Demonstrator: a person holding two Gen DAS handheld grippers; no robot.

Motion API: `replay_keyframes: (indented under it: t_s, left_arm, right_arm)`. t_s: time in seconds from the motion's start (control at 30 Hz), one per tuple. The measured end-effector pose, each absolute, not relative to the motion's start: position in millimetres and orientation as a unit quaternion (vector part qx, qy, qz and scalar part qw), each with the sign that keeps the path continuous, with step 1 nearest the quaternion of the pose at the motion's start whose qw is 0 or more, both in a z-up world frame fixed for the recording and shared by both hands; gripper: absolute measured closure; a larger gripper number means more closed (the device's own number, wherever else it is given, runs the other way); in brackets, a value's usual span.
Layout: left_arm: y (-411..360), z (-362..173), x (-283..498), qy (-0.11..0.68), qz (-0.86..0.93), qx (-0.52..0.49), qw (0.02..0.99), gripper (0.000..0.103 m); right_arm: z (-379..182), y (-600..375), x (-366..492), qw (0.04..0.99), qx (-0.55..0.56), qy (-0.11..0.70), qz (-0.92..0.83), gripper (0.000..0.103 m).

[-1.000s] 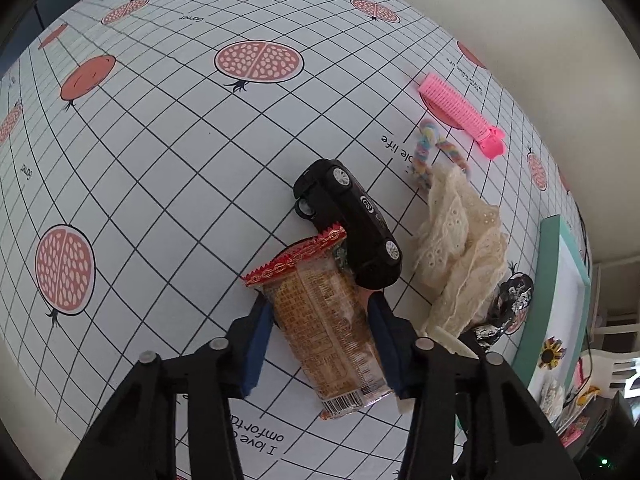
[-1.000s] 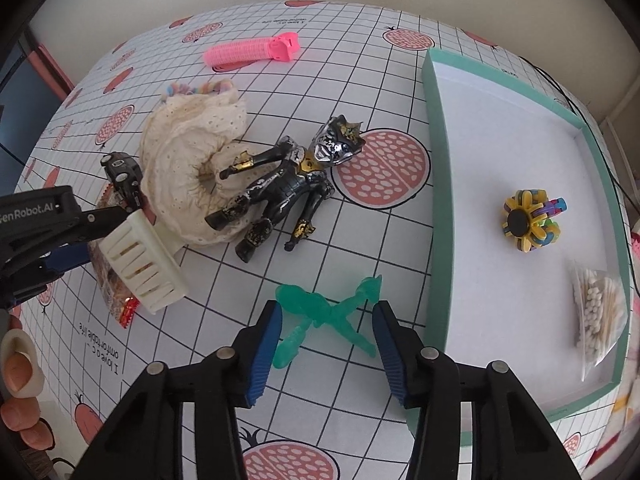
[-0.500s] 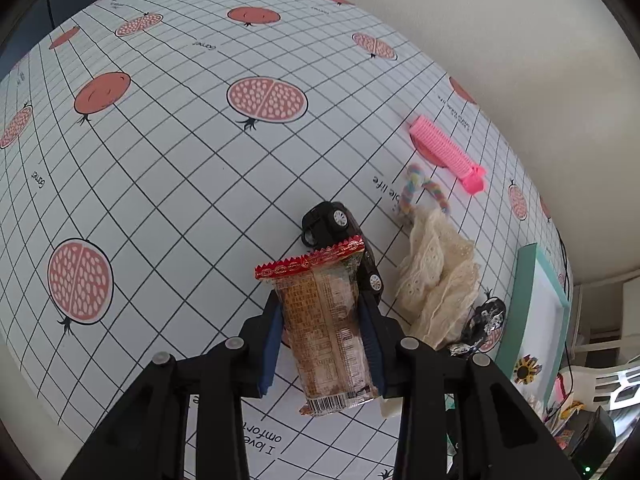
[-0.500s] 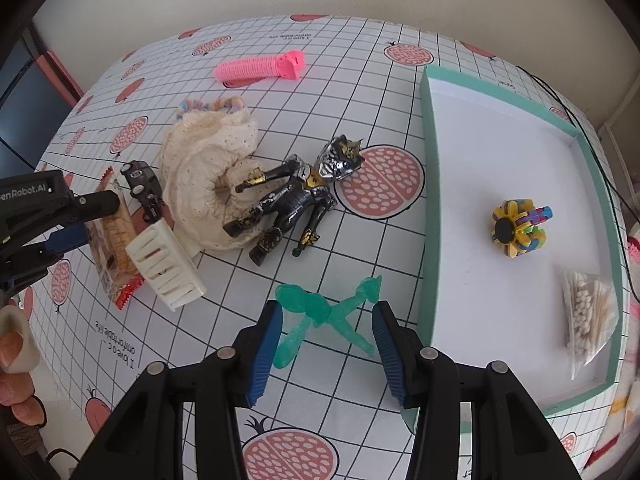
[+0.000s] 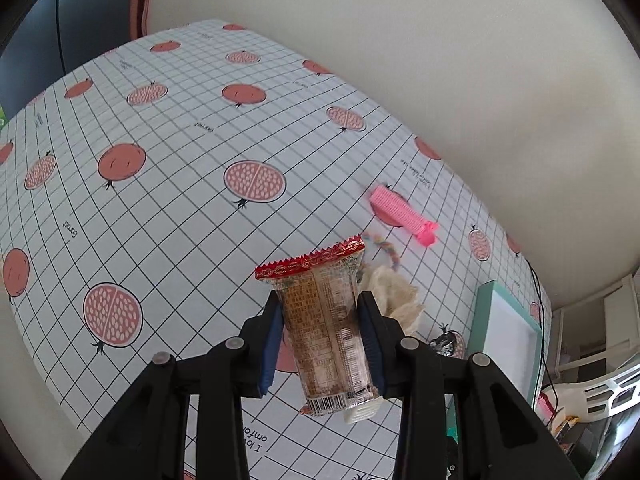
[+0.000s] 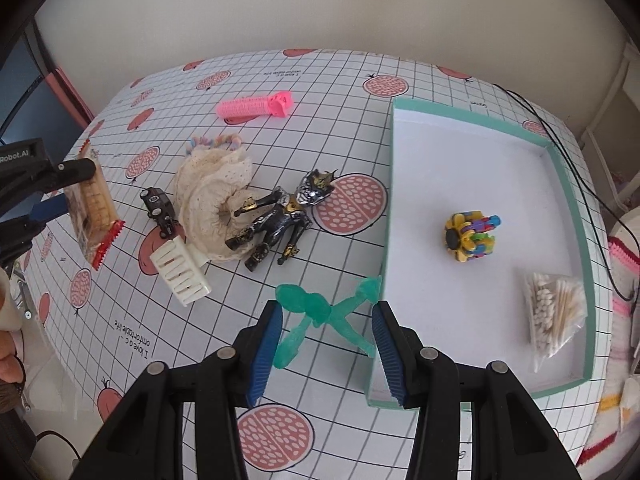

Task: Organize objects
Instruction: 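Carry the snack bar with the left tool while the right tool carries the green figure into the box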

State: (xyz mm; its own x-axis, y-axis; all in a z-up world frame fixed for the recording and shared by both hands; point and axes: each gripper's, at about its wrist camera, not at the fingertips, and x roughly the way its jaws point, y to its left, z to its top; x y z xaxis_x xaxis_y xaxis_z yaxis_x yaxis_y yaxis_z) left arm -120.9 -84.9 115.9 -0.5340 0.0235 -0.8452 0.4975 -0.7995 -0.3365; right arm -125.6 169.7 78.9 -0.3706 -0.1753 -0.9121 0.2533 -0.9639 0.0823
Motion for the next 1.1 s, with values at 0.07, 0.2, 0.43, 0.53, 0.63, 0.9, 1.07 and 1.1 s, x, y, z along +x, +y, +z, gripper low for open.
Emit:
replay_keyframes:
  t_s: [0.07, 0.2, 0.43, 0.53, 0.63, 0.9, 1.07, 1.1]
  left_arm:
    - [-80, 120, -122, 0.279, -0.833, 0.458, 0.141, 0.065]
    - [-68, 126, -125, 0.267, -0.838, 0.455, 0.135, 0.065]
    - [-36, 127, -132, 0.253, -0.845, 0.46, 0.106, 0.065]
    - [-15, 126, -135, 0.248, -0.845, 0.466, 0.082, 0.065]
    - [9, 124, -140, 0.242, -0.844, 0.476, 0.054, 0.065]
    - [80, 114, -151, 0.23, -0.835, 0.498, -0.055, 0.065]
    - [112, 92, -160, 0.222, -0.821, 0.518, -0.097, 0.065]
    - [116, 88, -161, 0.216, -0.82, 0.521, -0.098, 0.065]
  right_arm:
    - [82, 180, -125, 0.126, 0.543, 0.029, -0.83, 0.054]
    - [84, 201, -126, 0.111, 0.541, 0.019, -0.834, 0.054]
    - [76, 243, -132, 0.075, 0.549, 0.001, -0.833, 0.054]
    - [71, 259, -132, 0.063, 0.553, -0.006, -0.831, 0.054]
    - [64, 270, -132, 0.055, 0.559, -0.012, -0.827, 0.054]
    - [49, 290, -131, 0.049, 0.568, -0.025, -0.821, 0.054]
    - [44, 300, -130, 0.048, 0.572, -0.03, -0.818, 0.054]
    - [44, 301, -130, 0.048, 0.572, -0.032, -0.818, 0.054]
